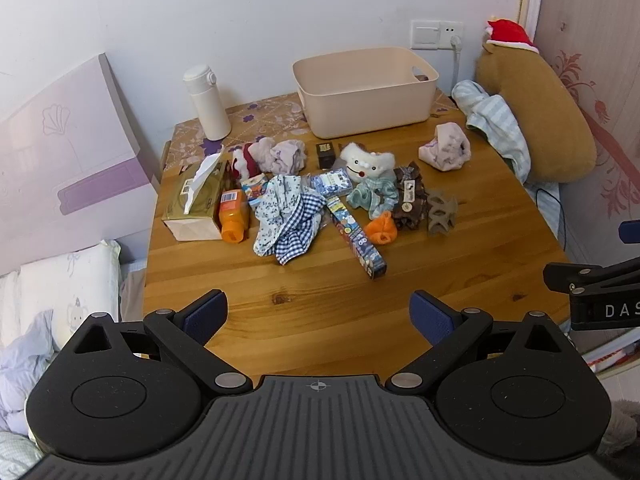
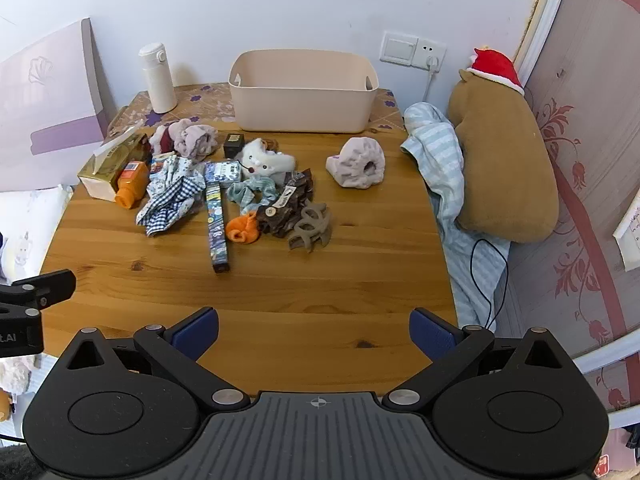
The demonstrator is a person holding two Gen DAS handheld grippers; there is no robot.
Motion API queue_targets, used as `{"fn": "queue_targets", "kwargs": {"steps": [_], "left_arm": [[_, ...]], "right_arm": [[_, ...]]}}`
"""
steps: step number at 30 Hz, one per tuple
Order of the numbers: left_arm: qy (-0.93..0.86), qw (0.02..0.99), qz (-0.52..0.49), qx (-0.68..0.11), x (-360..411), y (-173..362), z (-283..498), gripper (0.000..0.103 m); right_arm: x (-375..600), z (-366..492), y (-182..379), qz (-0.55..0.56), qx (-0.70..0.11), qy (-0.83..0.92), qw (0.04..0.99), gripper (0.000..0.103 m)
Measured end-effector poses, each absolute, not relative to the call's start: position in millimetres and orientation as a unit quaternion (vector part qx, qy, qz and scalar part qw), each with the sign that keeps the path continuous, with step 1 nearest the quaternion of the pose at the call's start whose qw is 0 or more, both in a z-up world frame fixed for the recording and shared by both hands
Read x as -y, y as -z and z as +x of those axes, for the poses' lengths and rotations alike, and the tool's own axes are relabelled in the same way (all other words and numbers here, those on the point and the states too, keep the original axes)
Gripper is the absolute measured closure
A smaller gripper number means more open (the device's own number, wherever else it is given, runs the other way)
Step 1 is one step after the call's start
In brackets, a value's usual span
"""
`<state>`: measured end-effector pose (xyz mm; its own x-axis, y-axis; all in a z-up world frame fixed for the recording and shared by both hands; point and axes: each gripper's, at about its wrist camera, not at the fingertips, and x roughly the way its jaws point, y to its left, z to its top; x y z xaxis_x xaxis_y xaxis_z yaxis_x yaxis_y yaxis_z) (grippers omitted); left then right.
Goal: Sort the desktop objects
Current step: 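Move both tools toward the cluttered objects on the table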
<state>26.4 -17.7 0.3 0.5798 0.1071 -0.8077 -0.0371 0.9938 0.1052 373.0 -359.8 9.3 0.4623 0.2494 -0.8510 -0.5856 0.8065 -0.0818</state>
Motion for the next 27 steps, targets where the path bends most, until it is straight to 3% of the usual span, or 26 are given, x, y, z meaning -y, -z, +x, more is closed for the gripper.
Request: {"fn": "queue_targets", "kwargs": {"steps": [27], "left_arm": [[-0.060,0.883,0.020,-0.464,34.5,9.8,103.6,0.004]], "right_arm": [[349.1,457.0,4.4,-0.190,-0.466,-0.247,0.829,0.000]]}}
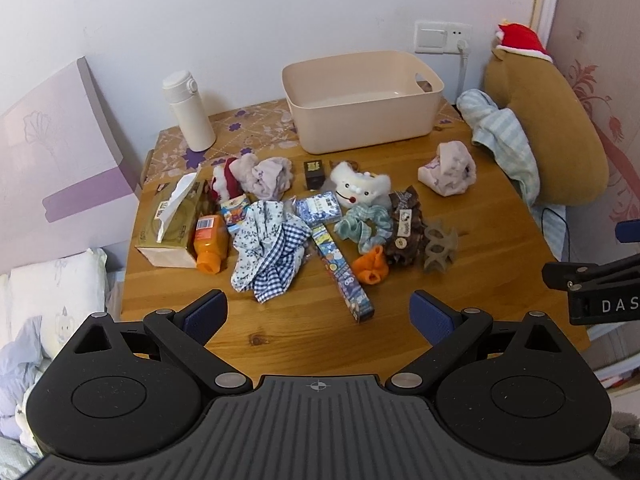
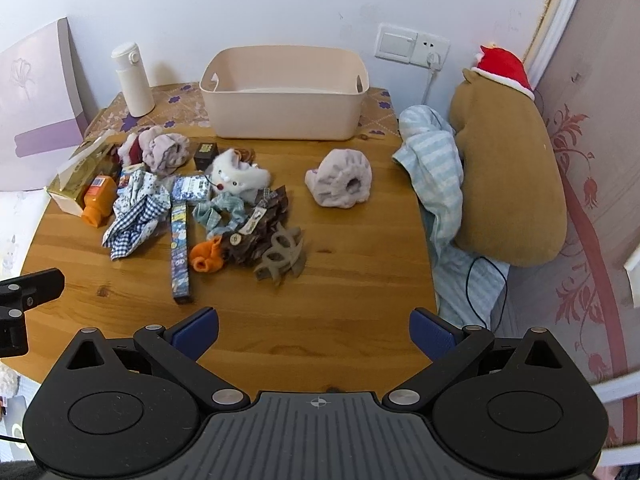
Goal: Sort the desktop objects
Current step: 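Move both tools toward the cluttered objects on the table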
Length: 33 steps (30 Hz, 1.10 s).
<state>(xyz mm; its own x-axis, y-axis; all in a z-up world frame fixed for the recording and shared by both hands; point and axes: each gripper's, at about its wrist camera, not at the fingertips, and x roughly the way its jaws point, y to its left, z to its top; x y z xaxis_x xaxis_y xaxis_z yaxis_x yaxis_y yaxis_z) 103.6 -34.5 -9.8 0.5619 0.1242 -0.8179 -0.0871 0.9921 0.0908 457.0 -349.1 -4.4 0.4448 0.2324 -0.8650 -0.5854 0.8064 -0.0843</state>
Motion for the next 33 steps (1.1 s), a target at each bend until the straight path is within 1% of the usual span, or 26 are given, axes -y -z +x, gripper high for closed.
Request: {"fn": "queue_targets", "kwargs": {"steps": [10,14,18,19,33], "left_arm": [[-0.141,0.872,-0.038,-0.467,35.8,18.5,136.5,0.004],[-0.155,0.867,-0.042,-0.472,36.3,25.5,152.3,0.004],[-0.196,0.857,-0.070,-0.471,34.4,31.3,163.7,0.004],[-0.238,0.845,-0.094,-0.469,33.6,33.3,166.5,0.004],[-0.257,0.829,-0.114,-0.483,16.0,70.2,200.1,0.004]], "right_arm": [[338.2,494.5,14.3,-0.193,-0.473,-0.273,0.815,0.000],[332.2,510.2,20.4,-0.202,-0.472,-0.284,0.810,0.000],[326.0,528.0,29.2,-0.209,-0.473,-0.306,0.800,0.000],[324.1,533.1,31.3,-0.210,-0.474,-0.310,0.797,0.000],[309.5,576.6,63.6,-0.202,-0.507,-0.303,0.782,0.000]]}}
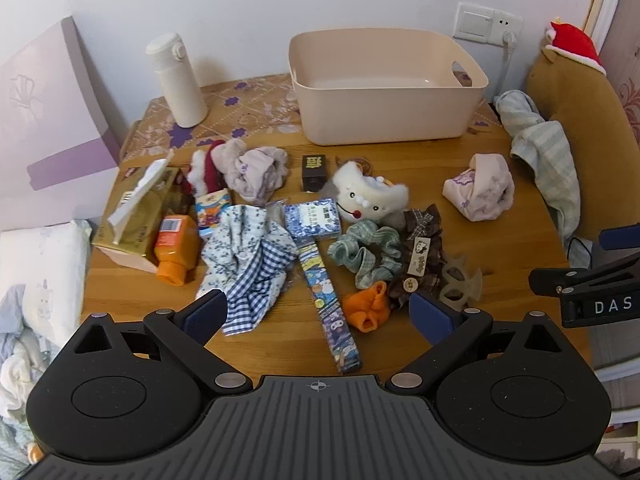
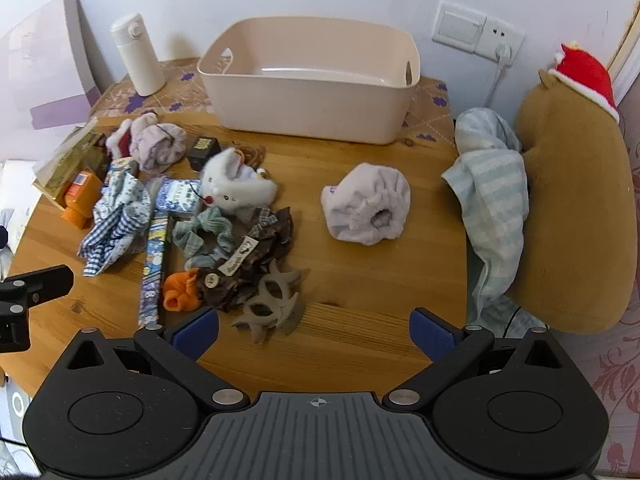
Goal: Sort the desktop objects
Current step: 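Move both tools toward the cluttered objects on the table, then grasp the cartoon stick box with the left tool while the right tool grasps the grey-brown toy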
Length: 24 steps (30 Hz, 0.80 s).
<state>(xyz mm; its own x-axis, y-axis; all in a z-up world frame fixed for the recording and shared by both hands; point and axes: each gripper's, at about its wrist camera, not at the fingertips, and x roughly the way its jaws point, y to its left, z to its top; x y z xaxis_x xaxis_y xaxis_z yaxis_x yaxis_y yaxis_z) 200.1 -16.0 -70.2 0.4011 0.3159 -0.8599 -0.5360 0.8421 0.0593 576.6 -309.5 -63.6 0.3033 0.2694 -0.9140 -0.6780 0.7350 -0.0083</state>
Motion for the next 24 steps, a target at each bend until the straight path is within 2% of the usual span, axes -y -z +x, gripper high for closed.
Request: {"fn": "queue_targets", "kwargs": {"steps": [8,18,24], "left_arm": [[-0.240,0.820,-0.111,-0.508,5.8,105.3,214.5,0.004],[-0.282,0.767,-0.242,-0.524,-32.1,163.1,219.5,0.004],[-0.293,0.761,-0.239,-0.527,-40.4,178.8,221.3,0.004]], "right_arm": [[298.0,591.9,85.6,-0.204,-0.520,-0.296,0.775,0.000],[274.6,602.4,126.9,-0.197,-0.532,-0.298,0.767,0.000],[265.2,607.2,144.3,-0.199,-0.523,-0.300,0.773,0.000]]}}
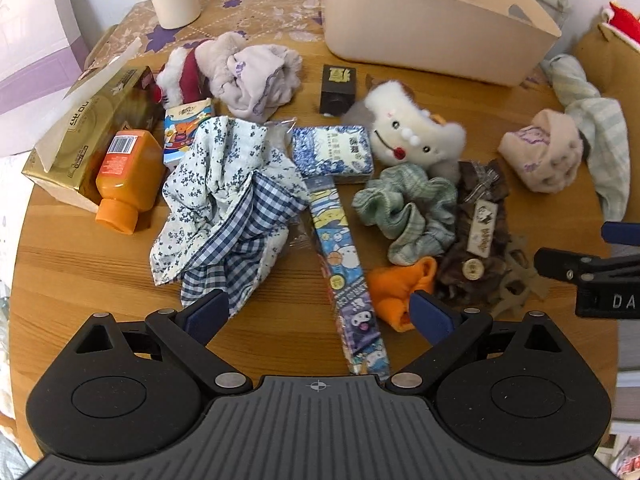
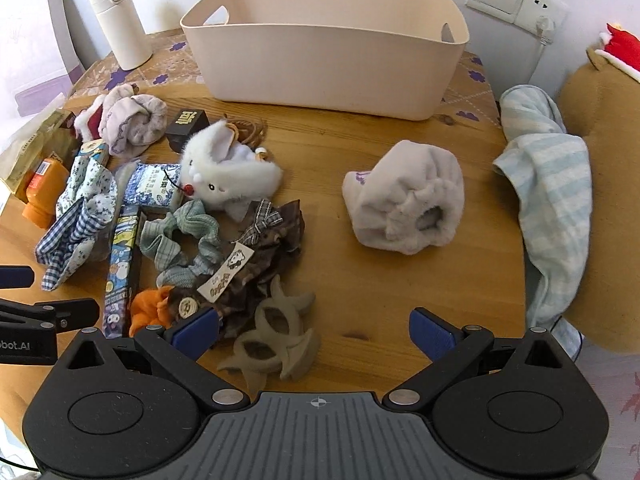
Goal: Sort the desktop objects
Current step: 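Grasp the cartoon stick box with the left tool while the right tool grasps the grey-brown toy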
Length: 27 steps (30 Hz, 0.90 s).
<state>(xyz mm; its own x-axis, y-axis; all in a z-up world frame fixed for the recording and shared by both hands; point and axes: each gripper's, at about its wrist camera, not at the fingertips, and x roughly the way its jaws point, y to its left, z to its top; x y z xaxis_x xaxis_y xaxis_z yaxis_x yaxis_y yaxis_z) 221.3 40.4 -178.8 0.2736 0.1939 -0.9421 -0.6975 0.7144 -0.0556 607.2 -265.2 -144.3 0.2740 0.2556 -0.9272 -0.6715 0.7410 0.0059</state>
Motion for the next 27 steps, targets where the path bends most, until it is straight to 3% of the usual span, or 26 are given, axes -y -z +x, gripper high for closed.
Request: {"fn": "queue_targets", "kwargs": {"steps": [9,13,20,22,24,27], "left_arm": [[-0.304,0.731,-0.278,-0.544,-46.9,206.3,224.1,0.004],[-0.318,0.715,-0.310,-0.540,-52.1,211.1,224.4,0.004],[-0.343,0.704,-0.329,-0.528,-58.7,212.6,229.6,0.006],[-0.349,0.700,-0.337,-0.524,-59.7,212.2,231.7,0.011],[-0.353,0.690,-0.332,-0.538,-59.1,214.4,235.9,0.029],[-0.344,0.676,-0.346,-0.552,-57.2,219.8,238.6,0.039]], "right_arm": [[263.2,613.2,170.1,-0.217,-0.540,-0.283,0.763,0.006],[266.3,609.9,183.5,-0.210,-0.566,-0.278,0.747,0.015],[264.2,611.0,185.1,-0.189,-0.569,-0.281,0.749,0.015],[259.6,610.9,185.3,-0.188,-0.568,-0.282,0.749,0.015],[255.2,609.9,187.4,-0.190,-0.570,-0.285,0.747,0.015],[248.3,608.7,193.7,-0.198,-0.581,-0.280,0.738,0.016]]}}
